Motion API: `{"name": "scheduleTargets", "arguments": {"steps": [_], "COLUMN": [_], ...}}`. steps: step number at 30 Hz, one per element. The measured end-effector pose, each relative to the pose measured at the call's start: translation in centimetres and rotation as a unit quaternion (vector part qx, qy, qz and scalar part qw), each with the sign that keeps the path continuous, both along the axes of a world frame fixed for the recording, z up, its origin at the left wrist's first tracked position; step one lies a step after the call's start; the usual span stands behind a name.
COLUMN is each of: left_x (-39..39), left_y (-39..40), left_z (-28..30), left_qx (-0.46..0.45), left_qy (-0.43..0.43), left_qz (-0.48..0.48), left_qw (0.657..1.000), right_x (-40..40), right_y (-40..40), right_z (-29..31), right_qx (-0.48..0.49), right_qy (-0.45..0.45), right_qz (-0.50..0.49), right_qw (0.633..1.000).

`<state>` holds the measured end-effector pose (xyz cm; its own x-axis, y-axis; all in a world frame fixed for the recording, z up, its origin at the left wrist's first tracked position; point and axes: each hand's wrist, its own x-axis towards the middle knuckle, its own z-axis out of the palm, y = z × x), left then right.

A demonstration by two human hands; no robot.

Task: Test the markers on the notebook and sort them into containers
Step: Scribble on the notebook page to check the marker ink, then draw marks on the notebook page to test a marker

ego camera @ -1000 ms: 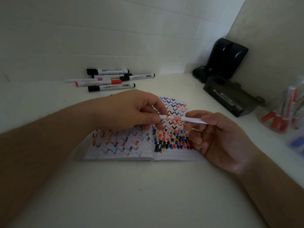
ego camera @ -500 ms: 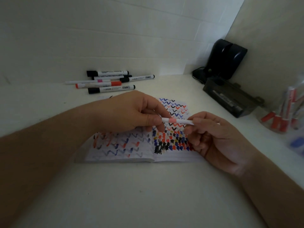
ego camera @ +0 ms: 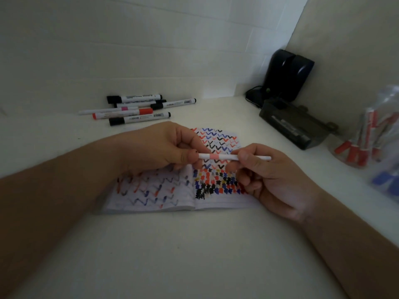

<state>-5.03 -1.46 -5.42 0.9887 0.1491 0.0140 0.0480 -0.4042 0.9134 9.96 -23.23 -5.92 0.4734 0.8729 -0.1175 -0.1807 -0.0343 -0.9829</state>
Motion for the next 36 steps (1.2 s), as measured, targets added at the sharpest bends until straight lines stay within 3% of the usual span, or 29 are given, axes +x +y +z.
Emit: {"name": "scheduleTargets", "arguments": {"steps": [5,7,10,12,14,16,19,24,28,31,34,36], "left_x": [1.2,1.5,1.4,1.2,0.7,-0.3,-2.2,-0.9,3.7,5.6,6.6,5.9], "left_y": [-0.3,-0.8,-2.7,-5.7,-10.6,-16.6,-25.7,-37.1,-42.6,-45.0,-45.2,-44.1], "left_z": [-0.2,0.3,2.0,3.2,4.4,4.8,3.7,-3.8,-14.8,-20.1,-20.7,-18.5], "left_qx": [0.026,0.042,0.092,0.130,0.166,0.183,0.159,0.157,0.162,0.198,0.269,0.253], "left_qy": [0.051,0.080,0.111,0.088,0.032,-0.033,-0.073,0.051,0.182,0.221,0.197,0.185], "left_qz": [0.066,0.088,0.069,0.061,0.063,0.036,-0.090,-0.264,-0.303,-0.312,-0.307,-0.333], "left_qw": [0.996,0.992,0.987,0.986,0.984,0.982,0.980,0.950,0.921,0.902,0.891,0.889], "right_x": [-0.8,-1.1,-0.8,-0.9,-1.5,-2.8,-5.6,-9.1,-10.7,-10.9,-9.8,-8.7], "right_y": [0.3,-0.1,-2.0,-5.1,-9.9,-16.2,-26.6,-39.9,-44.5,-45.3,-45.6,-46.0], "right_z": [0.0,0.6,2.7,4.6,5.8,5.6,3.4,-5.6,-16.6,-22.0,-24.0,-24.0], "right_qx": [-0.009,-0.048,-0.150,-0.154,-0.131,-0.084,-0.059,-0.233,-0.407,-0.440,-0.471,-0.495], "right_qy": [-0.013,-0.121,-0.427,-0.507,-0.537,-0.538,-0.495,-0.358,-0.280,-0.282,-0.301,-0.326], "right_qz": [-0.040,-0.058,-0.087,-0.100,-0.108,-0.115,-0.107,-0.125,-0.165,-0.209,-0.232,-0.232], "right_qw": [0.999,0.990,0.887,0.842,0.826,0.831,0.860,0.896,0.854,0.827,0.796,0.771]}}
